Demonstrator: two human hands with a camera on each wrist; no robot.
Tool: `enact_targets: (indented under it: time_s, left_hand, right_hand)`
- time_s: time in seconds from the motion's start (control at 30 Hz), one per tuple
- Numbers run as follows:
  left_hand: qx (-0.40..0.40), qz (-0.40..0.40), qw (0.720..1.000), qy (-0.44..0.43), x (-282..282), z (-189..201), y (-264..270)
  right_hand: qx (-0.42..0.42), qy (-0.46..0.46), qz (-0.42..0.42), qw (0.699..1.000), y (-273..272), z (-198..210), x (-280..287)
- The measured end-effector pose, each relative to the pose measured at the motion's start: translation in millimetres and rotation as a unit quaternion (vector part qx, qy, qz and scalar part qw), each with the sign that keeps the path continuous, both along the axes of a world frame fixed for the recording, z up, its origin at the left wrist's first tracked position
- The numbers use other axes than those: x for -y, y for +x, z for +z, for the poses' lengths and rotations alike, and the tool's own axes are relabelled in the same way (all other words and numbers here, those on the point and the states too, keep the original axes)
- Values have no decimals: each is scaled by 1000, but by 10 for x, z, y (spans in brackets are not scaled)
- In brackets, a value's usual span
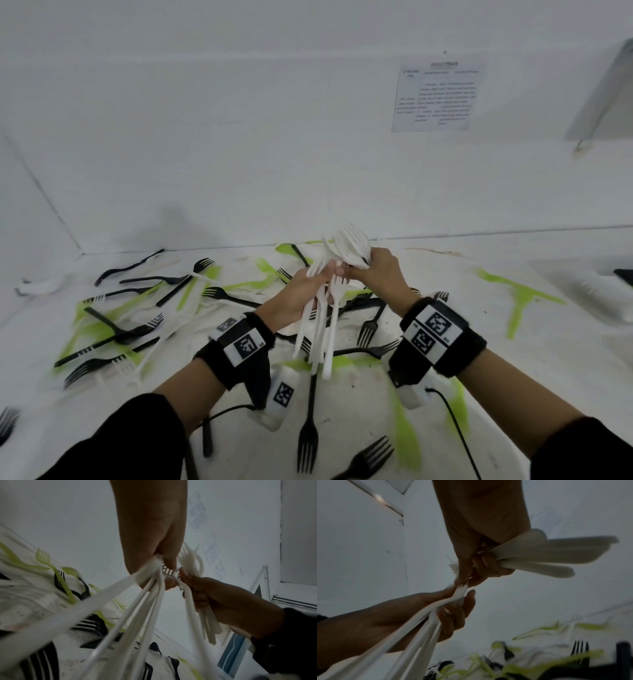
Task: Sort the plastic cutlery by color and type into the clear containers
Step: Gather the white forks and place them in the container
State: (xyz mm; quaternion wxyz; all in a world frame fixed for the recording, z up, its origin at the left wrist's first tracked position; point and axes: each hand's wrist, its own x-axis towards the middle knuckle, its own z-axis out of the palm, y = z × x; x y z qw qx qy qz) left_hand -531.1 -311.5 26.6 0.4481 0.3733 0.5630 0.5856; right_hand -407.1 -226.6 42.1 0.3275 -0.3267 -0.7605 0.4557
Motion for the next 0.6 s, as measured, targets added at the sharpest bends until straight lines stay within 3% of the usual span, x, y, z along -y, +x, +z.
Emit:
enact_targets:
  time_s: [0.07,0.33,0.5,0.6]
  left_hand:
    - [-27,-2,1000,-15,6,-44,-16]
    - [7,-54,997,-49,137,-112,-90]
    - [118,-106,985,-62,181,-132,-132]
    - [123,-99,986,-59,207,-134,-194]
  right_hand:
    - [1,5,-4,1000,-50,-67,10]
    - [29,-9,10,999,-141,-214,74]
    - [17,-24,-41,999,-184,-279,13]
    - [-19,-30,-46,998,-153,-248,-64]
